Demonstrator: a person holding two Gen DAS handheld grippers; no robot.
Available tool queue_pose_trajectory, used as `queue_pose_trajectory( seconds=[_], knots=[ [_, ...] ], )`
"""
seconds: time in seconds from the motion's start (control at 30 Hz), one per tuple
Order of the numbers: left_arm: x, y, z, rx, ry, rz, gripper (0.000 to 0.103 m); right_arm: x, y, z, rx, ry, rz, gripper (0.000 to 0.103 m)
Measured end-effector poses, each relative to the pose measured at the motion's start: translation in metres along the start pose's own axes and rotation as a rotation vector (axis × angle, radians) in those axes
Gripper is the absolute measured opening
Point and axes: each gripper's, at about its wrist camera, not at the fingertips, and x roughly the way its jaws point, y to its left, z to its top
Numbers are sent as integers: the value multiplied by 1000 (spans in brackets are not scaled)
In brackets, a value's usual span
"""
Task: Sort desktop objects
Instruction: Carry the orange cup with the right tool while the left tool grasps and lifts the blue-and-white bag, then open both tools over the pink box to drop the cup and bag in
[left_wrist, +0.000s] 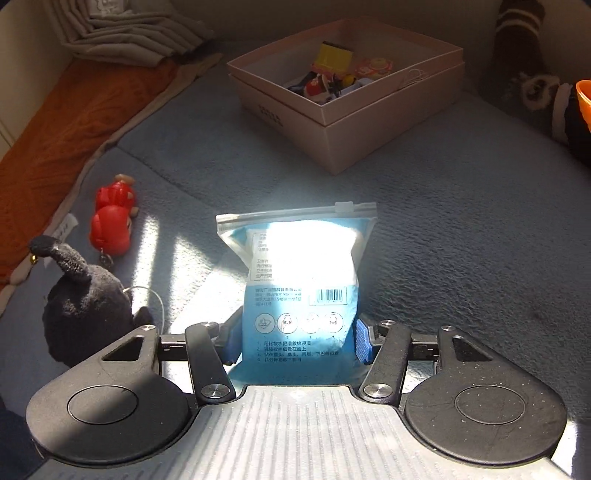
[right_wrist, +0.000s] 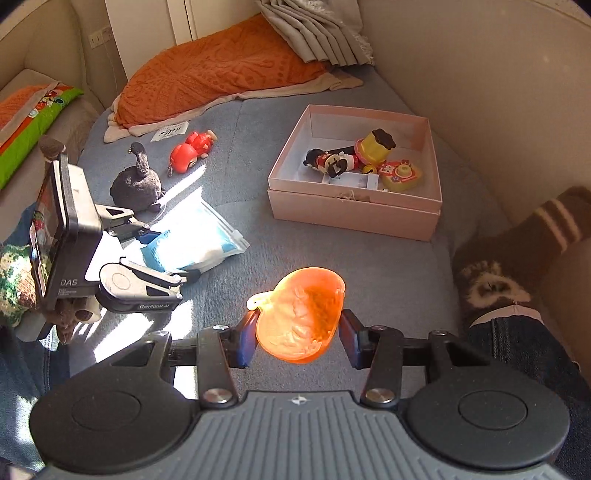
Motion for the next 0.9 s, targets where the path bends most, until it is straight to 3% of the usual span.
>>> queue_pose_trajectory(
  seconds=[0.13, 0.27, 0.37, 0.43, 0.53, 0.57, 0.67, 0.73, 0.9],
  knots=[
    [-52, -25, 11, 92, -90, -77, 58, -31, -17, 18, -28, -79, -49, 46],
    [-83, -32, 69, 150, -258, -79, 58, -48, -39, 31, -26, -157, -104, 46],
    [-72, -45, 116, 254, -361, -10, 58, -42, -51, 31, 15, -152, -109, 46],
    [-52, -54, 145, 300, -385, 5, 59, -32, -51, 26, 5, -128, -112, 46],
    [-16, -67, 175, 356, -380, 32, 75, -22, -48, 19, -41, -105, -114, 46],
    [-6, -71, 179, 366, -370, 63, 84, -19, -49, 18, -47, -99, -112, 46],
    [7, -73, 174, 354, -342, 79, 86, -12, -53, 18, -38, -81, -115, 46],
    [6, -63, 159, 281, -325, 51, 93, -5, -57, 19, -22, -59, -122, 46],
    [-17, -34, 114, 67, -269, -50, 97, 9, -51, 25, -21, -22, -131, 46]
  ],
)
